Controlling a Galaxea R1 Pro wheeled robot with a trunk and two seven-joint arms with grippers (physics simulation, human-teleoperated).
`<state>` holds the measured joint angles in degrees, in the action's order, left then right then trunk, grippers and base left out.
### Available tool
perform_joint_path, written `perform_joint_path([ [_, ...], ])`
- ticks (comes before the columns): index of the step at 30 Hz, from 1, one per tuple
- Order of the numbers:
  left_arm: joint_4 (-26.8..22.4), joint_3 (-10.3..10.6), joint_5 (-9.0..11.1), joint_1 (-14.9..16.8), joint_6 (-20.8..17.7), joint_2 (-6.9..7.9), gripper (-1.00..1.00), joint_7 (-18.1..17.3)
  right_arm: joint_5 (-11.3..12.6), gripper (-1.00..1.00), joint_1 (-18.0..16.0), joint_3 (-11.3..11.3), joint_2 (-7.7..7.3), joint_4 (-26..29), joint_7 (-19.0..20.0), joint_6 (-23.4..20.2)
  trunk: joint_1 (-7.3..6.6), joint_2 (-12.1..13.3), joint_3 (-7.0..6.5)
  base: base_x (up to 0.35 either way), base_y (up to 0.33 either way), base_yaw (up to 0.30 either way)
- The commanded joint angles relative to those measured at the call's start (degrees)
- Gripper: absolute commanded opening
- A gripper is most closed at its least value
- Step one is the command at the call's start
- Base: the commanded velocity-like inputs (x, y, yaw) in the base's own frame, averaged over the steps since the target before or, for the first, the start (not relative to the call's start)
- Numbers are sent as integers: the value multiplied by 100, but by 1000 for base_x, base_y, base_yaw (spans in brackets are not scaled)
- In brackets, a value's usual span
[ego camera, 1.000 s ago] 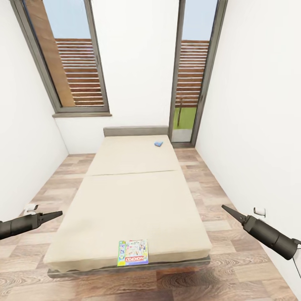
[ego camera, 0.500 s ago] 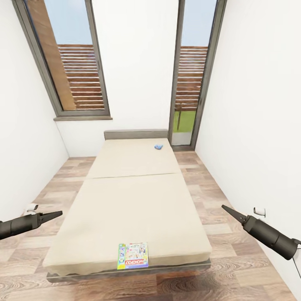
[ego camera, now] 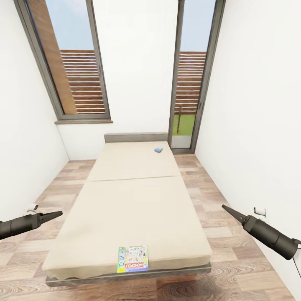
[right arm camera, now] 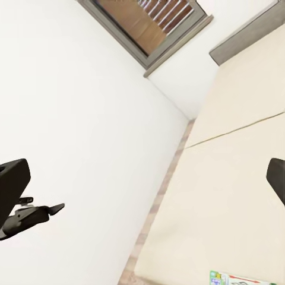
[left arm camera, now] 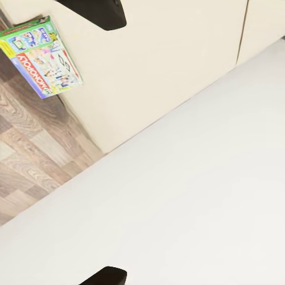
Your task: Put all the toys in the child's room - the three board games (two on the bed and one on the table), the two jigsaw puzzles on the table, and the tennis ball on the table - inside the toy box on the table in the child's room.
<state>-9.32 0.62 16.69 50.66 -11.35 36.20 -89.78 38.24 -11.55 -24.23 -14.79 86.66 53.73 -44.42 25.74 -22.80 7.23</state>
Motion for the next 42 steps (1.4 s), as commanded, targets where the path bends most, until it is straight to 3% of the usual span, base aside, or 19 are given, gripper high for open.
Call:
perform_joint_path([
  [1, 0, 8, -1, 5, -61, 1, 100, -22, 16, 100, -5, -3, -2, 0, 6, -32, 4, -12, 3, 0, 0, 0],
  [42, 1, 14, -8, 5, -60, 1, 100, -22, 15, 100, -5, -3, -1, 0, 6, -32, 4, -12, -389, 0, 0, 0],
])
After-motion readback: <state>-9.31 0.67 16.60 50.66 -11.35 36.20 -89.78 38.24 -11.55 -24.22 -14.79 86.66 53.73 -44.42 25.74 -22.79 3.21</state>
